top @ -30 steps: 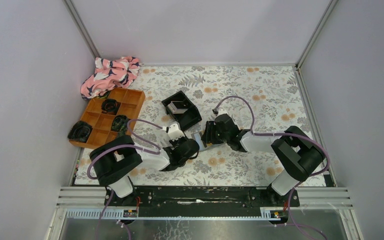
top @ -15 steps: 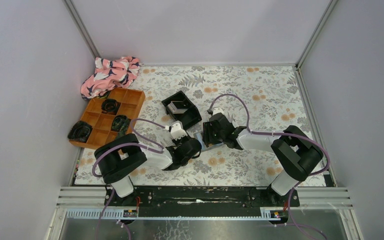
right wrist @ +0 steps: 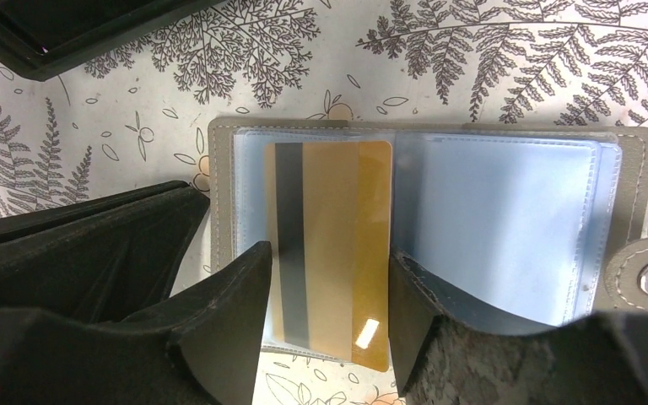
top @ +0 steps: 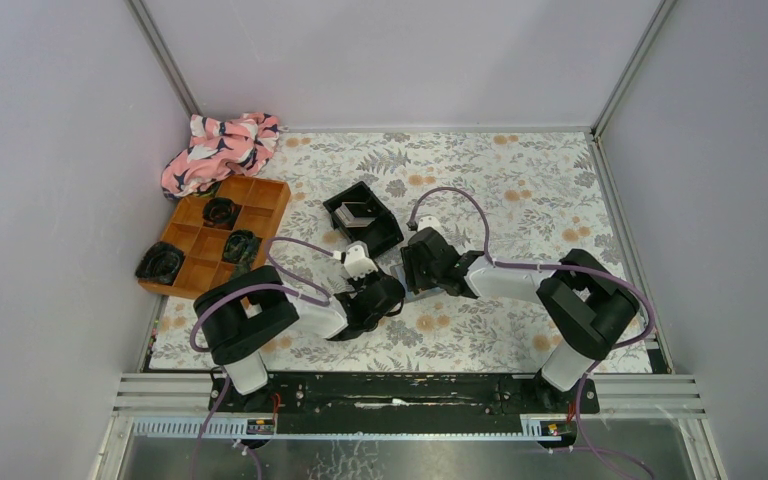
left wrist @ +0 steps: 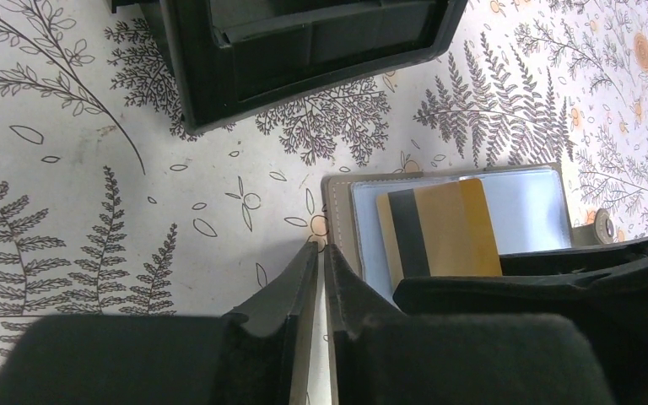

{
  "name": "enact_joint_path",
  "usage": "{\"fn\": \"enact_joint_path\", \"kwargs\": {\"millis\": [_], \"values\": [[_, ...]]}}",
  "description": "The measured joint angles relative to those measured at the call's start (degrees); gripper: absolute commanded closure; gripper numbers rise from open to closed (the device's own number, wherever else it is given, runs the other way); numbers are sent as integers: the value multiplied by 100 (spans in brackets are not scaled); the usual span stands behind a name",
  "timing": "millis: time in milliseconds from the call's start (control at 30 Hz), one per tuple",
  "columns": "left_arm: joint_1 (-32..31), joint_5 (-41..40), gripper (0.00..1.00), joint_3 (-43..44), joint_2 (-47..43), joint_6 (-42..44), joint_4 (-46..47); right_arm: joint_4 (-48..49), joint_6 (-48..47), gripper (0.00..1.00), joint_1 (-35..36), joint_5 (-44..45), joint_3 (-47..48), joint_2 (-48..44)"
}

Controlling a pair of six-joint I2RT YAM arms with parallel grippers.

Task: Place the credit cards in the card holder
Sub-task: Insert the credit card into the card holder.

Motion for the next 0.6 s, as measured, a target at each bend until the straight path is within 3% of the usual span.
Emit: {"fn": "enact_joint_path", "kwargs": {"millis": [600], "values": [[-57, 9, 89, -74, 24, -7, 188, -238, 13, 45, 149, 310, 109, 33]]}}
